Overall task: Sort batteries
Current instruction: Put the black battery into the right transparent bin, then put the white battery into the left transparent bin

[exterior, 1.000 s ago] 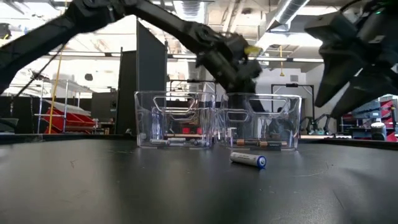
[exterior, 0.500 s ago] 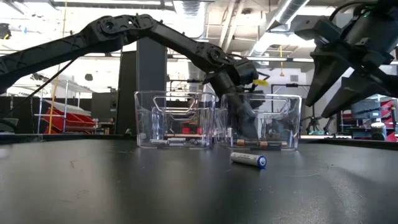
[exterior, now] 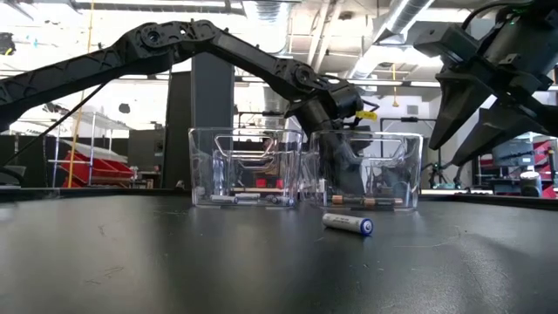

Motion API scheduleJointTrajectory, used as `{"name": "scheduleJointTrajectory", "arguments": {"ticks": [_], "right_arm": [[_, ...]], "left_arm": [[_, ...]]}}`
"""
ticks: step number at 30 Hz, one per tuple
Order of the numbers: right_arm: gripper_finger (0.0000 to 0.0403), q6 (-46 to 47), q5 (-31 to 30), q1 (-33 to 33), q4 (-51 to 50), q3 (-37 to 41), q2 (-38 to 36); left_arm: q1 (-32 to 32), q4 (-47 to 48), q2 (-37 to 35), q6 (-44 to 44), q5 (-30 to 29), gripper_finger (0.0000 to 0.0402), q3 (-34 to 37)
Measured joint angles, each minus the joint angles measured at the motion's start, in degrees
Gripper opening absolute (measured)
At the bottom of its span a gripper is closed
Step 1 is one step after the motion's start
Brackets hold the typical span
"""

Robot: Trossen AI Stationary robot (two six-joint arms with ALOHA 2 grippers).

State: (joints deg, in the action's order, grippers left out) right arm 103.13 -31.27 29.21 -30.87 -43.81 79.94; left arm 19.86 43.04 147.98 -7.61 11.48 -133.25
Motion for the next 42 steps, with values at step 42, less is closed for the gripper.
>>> {"name": "scheduleJointTrajectory", "arguments": {"ticks": [42], "right_arm": [[0.0173,-3.1,0.0,18.6,0.1,0.0,0.0]], "left_arm": [[-28.6,16.3,-17.1,16.2,-16.1,0.0127,7.1]]}}
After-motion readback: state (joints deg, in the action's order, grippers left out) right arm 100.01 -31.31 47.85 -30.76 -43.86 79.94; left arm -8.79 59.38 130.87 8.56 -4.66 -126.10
